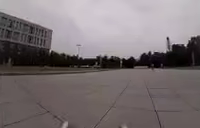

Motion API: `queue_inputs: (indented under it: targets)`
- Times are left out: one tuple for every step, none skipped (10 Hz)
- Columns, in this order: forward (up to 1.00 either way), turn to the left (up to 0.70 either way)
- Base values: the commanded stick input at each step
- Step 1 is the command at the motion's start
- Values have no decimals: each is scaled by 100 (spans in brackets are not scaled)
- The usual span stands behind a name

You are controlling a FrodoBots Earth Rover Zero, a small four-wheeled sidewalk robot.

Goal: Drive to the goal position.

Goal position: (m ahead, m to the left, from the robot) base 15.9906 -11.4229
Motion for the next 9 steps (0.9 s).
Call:
queue_inputs:
  targets:
    - [70, -4]
    - [70, -3]
    - [70, -4]
    - [70, -15]
    - [70, -20]
    - [70, -3]
    - [70, -1]
    - [70, 0]
    - [70, 0]
